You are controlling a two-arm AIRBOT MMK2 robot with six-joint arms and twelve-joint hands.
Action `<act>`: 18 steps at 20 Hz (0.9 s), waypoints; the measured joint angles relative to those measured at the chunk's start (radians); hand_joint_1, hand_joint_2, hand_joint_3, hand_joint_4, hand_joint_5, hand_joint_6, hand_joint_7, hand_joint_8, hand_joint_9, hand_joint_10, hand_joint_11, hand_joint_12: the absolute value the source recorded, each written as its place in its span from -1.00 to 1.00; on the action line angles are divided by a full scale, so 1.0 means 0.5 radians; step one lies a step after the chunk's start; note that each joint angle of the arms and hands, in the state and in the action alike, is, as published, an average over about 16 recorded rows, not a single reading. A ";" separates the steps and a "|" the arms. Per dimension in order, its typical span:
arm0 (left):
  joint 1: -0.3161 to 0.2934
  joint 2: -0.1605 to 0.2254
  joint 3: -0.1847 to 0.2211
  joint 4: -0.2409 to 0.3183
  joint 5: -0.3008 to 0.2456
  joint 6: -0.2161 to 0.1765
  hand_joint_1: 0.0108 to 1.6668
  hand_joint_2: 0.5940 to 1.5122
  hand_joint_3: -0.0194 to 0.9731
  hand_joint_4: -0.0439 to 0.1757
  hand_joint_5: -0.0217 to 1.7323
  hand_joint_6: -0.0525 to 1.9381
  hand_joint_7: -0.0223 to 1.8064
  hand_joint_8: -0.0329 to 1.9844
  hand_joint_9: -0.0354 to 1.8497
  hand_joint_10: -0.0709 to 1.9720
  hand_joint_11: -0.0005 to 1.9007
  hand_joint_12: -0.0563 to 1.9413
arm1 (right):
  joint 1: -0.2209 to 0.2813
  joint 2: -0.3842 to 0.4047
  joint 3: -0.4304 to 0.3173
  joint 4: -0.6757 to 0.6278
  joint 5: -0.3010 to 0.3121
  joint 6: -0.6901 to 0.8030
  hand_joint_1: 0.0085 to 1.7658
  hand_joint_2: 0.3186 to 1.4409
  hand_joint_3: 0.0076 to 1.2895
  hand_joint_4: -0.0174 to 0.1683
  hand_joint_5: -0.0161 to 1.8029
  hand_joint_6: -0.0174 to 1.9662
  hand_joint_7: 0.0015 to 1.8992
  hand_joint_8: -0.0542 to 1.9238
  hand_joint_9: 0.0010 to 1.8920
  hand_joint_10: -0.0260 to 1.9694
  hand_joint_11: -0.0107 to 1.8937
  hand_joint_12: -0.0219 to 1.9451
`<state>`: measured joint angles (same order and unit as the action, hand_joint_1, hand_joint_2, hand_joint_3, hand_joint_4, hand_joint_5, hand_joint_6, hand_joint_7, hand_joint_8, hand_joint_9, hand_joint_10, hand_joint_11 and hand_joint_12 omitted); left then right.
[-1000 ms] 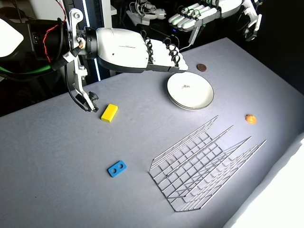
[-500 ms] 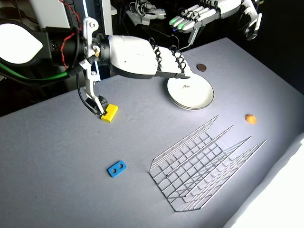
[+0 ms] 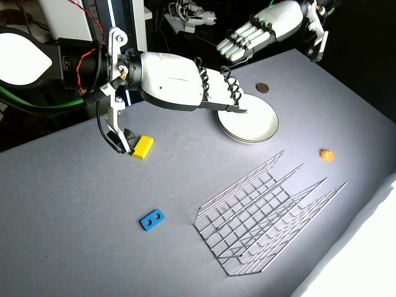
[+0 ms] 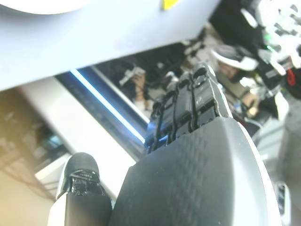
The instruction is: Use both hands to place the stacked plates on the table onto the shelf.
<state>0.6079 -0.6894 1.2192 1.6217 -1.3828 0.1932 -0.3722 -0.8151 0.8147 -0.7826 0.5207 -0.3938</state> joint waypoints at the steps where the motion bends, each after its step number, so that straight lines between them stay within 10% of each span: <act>1: 0.026 -0.006 0.009 0.007 0.030 0.003 -0.99 0.17 -0.94 -0.62 -0.95 -0.96 -0.95 -0.97 -0.94 -0.92 -0.98 -0.96 | -0.002 -0.005 0.004 0.000 0.002 -0.004 -0.92 0.61 -0.99 -0.83 -0.95 -0.96 -0.97 -0.93 -0.98 -0.97 -0.97 -0.98; 18: 0.393 -0.129 0.186 0.103 0.514 -0.032 -0.98 0.15 -0.94 -0.62 -0.95 -0.96 -0.95 -0.97 -0.95 -0.92 -0.98 -0.96 | -0.037 -0.105 0.115 -0.008 0.073 0.037 -0.86 0.56 -0.99 -0.83 -0.96 -0.96 -0.98 -0.93 -0.99 -0.97 -0.96 -0.97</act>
<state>0.8044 -0.7541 1.3122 1.6733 -1.1256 0.1774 -0.3908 -0.8674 0.8721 -0.7865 0.5573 -0.3752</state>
